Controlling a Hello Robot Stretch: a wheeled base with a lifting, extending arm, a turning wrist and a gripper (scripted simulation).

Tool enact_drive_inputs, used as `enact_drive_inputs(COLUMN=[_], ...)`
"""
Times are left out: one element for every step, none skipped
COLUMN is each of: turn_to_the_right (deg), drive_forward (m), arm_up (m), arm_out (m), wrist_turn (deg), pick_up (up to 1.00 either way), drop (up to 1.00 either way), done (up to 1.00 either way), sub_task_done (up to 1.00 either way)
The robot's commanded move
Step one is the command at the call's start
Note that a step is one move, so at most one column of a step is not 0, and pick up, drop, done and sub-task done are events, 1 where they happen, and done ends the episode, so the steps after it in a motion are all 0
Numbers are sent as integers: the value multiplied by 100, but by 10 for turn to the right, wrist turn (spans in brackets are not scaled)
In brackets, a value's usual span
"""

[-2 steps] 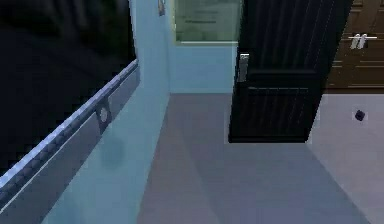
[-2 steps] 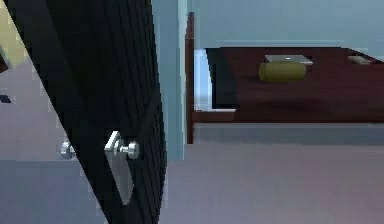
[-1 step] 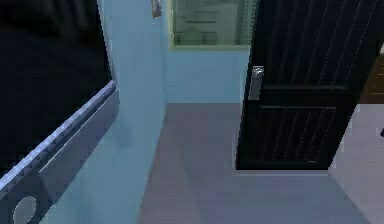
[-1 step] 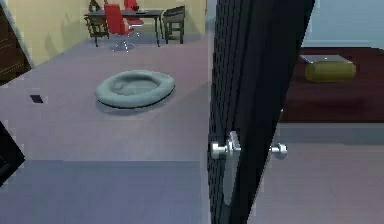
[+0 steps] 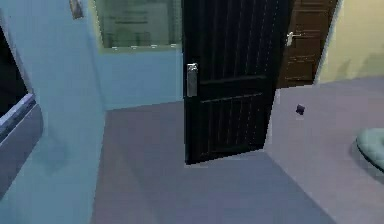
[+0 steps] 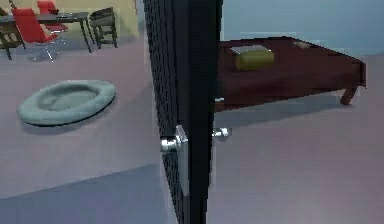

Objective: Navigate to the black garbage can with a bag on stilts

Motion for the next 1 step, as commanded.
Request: enact_drive_inputs(turn_to_the_right=[0], drive_forward=[45], arm_up=[0], arm_out=[0], wrist_turn=[0], pick_up=[0], drop=[0], done=[0], sub_task_done=[0])
